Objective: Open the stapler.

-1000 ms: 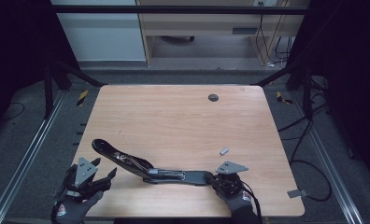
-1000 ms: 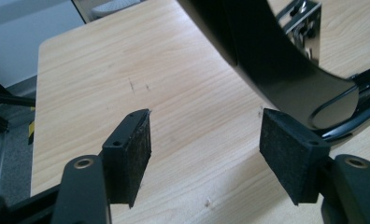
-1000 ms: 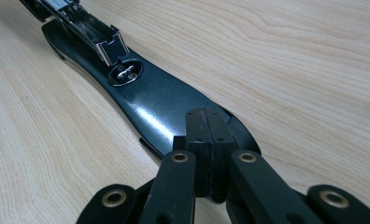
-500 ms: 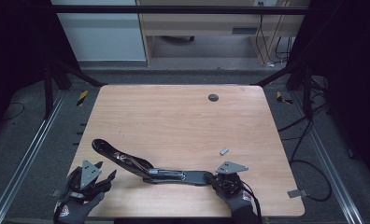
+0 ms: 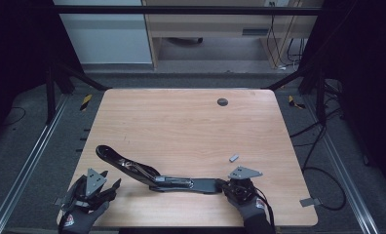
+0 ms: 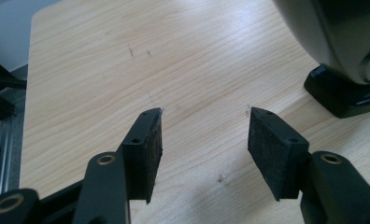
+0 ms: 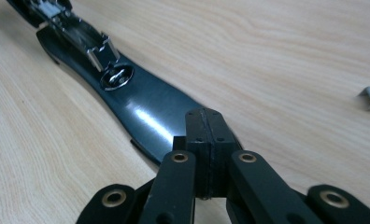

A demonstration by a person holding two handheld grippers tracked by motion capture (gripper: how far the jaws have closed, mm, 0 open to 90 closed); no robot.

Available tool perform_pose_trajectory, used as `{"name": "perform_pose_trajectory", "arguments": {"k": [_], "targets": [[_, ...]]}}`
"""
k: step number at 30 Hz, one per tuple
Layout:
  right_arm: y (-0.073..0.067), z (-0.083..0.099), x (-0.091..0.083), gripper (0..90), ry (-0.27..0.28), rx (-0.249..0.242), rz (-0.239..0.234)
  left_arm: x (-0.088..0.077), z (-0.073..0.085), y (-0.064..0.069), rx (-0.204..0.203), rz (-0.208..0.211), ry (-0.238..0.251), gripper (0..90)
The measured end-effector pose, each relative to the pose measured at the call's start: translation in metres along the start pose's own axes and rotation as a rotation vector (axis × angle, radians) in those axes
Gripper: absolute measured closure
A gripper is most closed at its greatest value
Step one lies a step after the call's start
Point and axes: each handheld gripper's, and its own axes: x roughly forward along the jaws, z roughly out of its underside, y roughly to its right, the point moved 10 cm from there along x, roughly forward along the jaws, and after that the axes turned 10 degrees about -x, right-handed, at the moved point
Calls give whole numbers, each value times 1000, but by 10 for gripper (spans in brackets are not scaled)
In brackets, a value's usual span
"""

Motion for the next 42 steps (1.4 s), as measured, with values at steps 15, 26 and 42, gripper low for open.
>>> {"name": "perform_pose_trajectory", "arguments": {"k": [15, 26, 42], "targets": [[50, -10, -21, 889, 38, 62, 135, 3, 4, -4, -23, -8, -9, 464], [69, -24, -12, 896, 38, 59, 168, 4, 4, -5, -26, -13, -13, 463], [89, -34, 18, 898, -5, 68, 188, 5, 6, -8, -31, -18, -18, 464]]}}
